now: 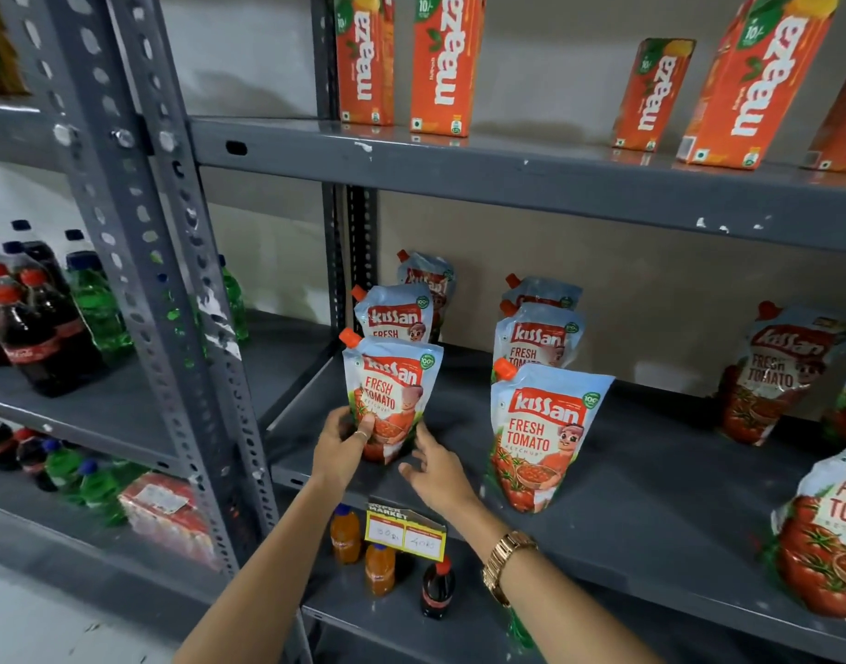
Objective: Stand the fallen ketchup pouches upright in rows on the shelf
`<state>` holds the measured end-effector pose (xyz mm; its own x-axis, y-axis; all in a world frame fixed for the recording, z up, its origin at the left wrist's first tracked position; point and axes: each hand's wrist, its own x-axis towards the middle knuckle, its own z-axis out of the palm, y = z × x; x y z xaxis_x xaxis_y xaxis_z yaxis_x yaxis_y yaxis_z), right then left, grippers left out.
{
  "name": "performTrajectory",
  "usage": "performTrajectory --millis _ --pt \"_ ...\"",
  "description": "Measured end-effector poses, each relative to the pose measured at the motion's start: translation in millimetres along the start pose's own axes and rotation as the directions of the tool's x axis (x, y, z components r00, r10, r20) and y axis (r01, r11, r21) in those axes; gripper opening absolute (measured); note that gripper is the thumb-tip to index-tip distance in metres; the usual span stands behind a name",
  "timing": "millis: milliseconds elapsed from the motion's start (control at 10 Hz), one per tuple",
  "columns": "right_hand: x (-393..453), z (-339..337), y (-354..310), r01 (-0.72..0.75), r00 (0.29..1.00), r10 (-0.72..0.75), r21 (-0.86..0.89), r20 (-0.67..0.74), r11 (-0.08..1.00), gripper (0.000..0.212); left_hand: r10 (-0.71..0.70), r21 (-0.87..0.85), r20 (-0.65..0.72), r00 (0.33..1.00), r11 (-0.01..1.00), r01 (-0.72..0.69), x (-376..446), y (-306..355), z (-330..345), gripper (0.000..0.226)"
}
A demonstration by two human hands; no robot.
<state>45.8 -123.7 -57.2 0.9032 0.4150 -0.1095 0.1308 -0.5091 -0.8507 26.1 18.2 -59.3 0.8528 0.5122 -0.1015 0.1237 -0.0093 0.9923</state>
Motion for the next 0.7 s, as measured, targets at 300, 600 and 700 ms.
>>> performTrajectory --millis 300,600,700 --pt "2.4 1.3 5.1 -0.032 0.999 0.034 0.071 -0.035 0.997 0.074 0.024 0.047 -0.015 1.000 0.999 -0.023 2.1 -5.1 -0.9 0.041" --pt "-8.1 3.6 9.9 -0.088 0.995 0.095 0.135 -0.044 0.987 0.070 -0.040 0.008 -0.094 0.995 0.999 0.041 -2.6 -2.3 -4.2 0.051" --pt "-14.4 6.5 14.3 -0.107 0.993 0.110 0.093 -0.031 0.990 0.066 -0.077 0.091 -0.135 0.988 0.992 0.090 -9.4 -0.8 -5.5 0.051"
